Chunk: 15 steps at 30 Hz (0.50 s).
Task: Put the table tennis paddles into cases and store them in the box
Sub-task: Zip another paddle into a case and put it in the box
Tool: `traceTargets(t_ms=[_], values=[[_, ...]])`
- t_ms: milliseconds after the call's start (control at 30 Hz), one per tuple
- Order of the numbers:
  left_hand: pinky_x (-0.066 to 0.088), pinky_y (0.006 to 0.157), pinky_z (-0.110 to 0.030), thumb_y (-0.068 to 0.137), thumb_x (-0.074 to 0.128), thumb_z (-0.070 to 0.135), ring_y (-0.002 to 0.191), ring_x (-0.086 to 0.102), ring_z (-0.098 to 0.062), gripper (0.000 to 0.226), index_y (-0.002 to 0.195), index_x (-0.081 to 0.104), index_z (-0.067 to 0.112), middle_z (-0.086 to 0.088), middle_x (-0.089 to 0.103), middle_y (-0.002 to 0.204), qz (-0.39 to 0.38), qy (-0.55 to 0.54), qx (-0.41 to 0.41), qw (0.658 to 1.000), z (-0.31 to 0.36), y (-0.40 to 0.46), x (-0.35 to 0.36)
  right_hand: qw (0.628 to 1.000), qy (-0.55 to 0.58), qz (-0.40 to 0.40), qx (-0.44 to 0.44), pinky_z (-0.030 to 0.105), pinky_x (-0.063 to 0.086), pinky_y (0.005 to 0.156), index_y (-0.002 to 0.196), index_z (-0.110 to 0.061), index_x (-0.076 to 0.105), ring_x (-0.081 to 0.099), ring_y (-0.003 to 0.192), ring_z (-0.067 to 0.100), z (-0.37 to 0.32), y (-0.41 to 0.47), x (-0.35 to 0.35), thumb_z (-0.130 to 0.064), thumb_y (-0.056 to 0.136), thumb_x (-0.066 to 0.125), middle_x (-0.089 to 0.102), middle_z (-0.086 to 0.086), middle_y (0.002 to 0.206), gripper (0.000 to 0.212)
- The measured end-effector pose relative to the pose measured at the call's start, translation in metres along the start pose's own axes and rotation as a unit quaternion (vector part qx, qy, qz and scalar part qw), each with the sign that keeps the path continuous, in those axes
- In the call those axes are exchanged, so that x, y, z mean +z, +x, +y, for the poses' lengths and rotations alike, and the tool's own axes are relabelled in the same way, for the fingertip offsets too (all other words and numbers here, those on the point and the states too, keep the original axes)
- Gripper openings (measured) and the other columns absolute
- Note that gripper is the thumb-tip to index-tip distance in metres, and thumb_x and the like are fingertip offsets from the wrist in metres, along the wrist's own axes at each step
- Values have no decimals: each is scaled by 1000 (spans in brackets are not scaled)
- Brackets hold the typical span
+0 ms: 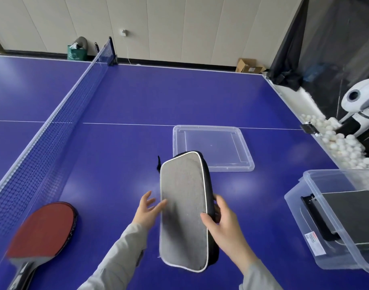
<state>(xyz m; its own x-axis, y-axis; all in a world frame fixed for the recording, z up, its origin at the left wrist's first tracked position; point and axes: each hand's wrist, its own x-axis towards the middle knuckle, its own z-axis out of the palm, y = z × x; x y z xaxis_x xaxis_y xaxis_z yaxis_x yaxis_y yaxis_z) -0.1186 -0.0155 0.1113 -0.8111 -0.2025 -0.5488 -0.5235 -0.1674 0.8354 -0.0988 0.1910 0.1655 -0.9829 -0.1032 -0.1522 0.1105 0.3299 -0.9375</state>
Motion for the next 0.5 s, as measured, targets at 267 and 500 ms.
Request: traceTargets(t_ms=[267,500], values=[[47,95,-42,92,56,37,99,53,3,54,140,33,43,30,53,107,-136,10,-8,991,18,-46,57,979,-199,0,-49,22,50,79,134,-36,42,60,105,5,12,-8,29,-32,93,56,65,-17,113,43],[53,69,-30,97,52,24,66,63,8,39,134,46,35,10,65,93,-139,34,32,989,12,-47,51,992,-120,-47,-5,30,49,95,139,-34,44,57,112,0,21,-11,42,-21,98,46,62,-16,122,43]])
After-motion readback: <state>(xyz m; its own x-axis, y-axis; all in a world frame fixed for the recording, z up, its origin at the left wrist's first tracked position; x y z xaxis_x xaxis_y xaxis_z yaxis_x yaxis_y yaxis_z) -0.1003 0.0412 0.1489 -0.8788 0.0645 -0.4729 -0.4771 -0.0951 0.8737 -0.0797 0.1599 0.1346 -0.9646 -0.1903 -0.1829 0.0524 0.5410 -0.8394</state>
